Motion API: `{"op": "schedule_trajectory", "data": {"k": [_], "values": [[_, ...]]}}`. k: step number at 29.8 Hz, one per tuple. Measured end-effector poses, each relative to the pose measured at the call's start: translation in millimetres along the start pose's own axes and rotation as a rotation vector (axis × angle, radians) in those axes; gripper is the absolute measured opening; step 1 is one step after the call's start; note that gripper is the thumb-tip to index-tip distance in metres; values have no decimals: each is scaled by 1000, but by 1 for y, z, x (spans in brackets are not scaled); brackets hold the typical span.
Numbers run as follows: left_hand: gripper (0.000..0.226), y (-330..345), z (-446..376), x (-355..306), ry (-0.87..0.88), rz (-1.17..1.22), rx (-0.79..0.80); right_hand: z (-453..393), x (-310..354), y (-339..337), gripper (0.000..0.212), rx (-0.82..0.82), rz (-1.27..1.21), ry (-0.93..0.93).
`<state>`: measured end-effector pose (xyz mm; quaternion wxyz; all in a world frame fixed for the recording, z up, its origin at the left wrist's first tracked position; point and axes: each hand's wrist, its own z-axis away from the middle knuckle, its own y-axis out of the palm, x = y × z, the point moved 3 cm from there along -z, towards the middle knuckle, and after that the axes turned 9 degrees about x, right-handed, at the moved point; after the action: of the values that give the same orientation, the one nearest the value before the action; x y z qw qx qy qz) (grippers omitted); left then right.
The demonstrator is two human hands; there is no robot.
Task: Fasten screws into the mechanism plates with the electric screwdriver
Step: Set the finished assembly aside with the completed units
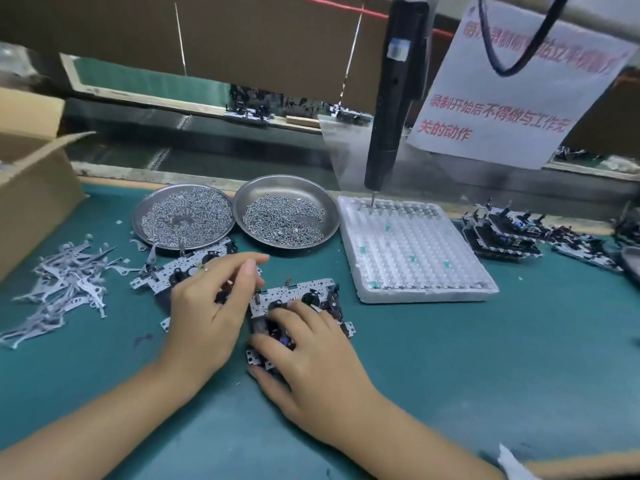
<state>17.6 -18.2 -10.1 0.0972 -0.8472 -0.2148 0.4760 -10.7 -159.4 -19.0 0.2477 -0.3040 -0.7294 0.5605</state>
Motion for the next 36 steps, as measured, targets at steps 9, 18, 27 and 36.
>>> {"op": "schedule_trajectory", "data": {"k": [9, 18, 27, 36], "values": [[28, 1, -1, -2, 26, 4, 5, 69, -9, -20, 28, -11, 30, 52], [35, 5, 3, -11, 99, -55, 27, 151, -108, -54, 22, 178, 357, 776], [36, 4, -4, -9, 174, -204, -52, 96, -77, -48, 25, -75, -19, 469], [19, 9, 8, -23, 593, -302, -42, -43, -15, 2, 51, 35, -427, -50]]}}
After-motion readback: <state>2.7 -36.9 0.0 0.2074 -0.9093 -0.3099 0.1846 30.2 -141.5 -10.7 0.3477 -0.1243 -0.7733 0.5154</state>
